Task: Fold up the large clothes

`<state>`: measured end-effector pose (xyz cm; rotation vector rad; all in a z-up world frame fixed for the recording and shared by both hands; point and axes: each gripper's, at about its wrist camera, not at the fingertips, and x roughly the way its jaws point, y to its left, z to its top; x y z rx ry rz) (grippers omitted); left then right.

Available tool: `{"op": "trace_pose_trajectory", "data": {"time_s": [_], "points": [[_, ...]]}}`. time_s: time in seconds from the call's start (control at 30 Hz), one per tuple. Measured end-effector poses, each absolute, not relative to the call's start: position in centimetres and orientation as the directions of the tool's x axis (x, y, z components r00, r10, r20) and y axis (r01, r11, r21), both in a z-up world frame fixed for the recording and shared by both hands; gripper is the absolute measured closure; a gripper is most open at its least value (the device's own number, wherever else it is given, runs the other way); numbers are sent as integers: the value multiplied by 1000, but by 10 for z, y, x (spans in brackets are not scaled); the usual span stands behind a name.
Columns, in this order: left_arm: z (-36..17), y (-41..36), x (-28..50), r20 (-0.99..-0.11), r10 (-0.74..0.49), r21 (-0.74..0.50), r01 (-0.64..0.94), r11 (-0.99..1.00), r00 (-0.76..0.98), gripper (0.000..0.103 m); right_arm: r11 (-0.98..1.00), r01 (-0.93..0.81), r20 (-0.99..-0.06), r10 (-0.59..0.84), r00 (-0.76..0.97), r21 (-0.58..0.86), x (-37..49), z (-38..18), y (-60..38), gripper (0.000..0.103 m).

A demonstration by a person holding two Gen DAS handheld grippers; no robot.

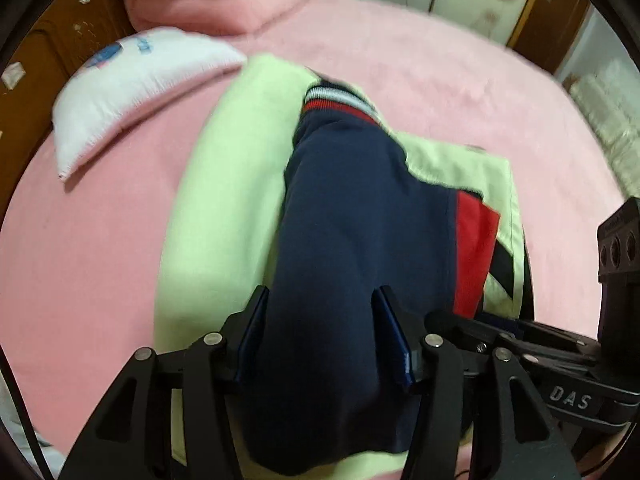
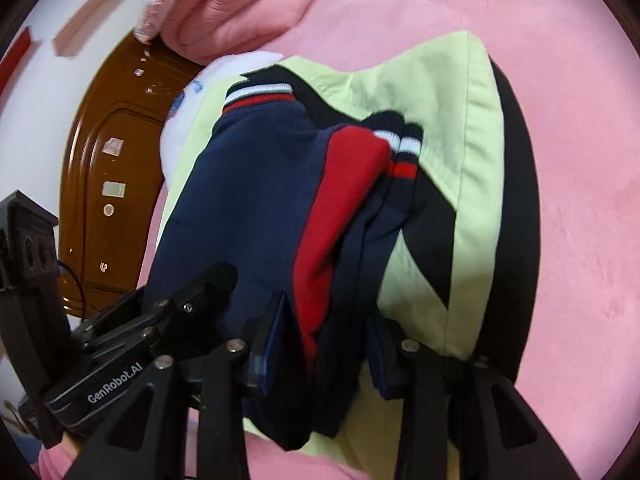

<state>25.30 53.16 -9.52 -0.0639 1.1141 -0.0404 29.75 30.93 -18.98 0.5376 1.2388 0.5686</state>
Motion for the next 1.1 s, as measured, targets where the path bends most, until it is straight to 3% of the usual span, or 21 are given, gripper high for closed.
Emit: {"op": "trace_pose_trajectory", "data": {"time_s": [0.07,0.2,0.33,0.4,0.53,0.67,0.8,0.97,1.1], "points": [[-95,525,242,-886,-58,-60,11,998,460,47,771,-163,-723,634,274,615,293,-180,306,52],[-93,523,237,-896,-23,-32,-14,999,443,44,799,-268,-758,598,262,538,286,-171,314,47],[-91,525,230,-901,-15,-70,-111,991,433,42,834,-331,-806,530,264,440,262,-160,307,33],[-89,519,218,-896,6,-65,-145,987,444,42,844,-351,-813,509,283,406,248,-155,299,31],[-89,503,189,-906,94,22,-175,984,412,22,883,-381,-870,396,292,274,210,-152,289,16],[-98,489,156,-931,144,74,-211,975,334,15,910,-384,-941,258,220,160,172,-168,265,15],[-122,470,109,-976,175,133,-280,951,131,14,928,-372,-976,105,188,28,119,-182,215,14],[-136,415,47,-988,153,141,-319,937,14,14,963,-269,-994,62,91,36,55,-196,120,7],[-140,316,9,-983,182,185,-177,967,-31,14,989,-122,-996,85,40,79,6,-200,22,6]]}}
